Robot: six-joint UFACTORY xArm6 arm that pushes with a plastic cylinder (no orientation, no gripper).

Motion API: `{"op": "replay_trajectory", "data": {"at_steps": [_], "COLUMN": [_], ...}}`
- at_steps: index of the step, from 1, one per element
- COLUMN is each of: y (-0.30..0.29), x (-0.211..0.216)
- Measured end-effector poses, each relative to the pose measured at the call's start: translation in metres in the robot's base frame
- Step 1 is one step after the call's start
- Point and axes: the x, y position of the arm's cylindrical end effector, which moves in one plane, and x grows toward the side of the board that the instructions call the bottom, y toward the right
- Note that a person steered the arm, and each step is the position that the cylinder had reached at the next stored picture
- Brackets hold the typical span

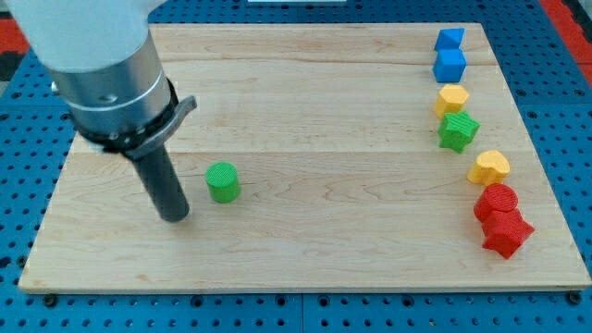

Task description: Move the green circle to the left of the yellow heart

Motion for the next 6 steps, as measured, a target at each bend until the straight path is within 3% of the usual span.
{"op": "replay_trajectory", "data": {"at_steps": [1,3,6], "y": [0.007,0.040,0.247], "x": [-0.032,-0.031,-0.027]}}
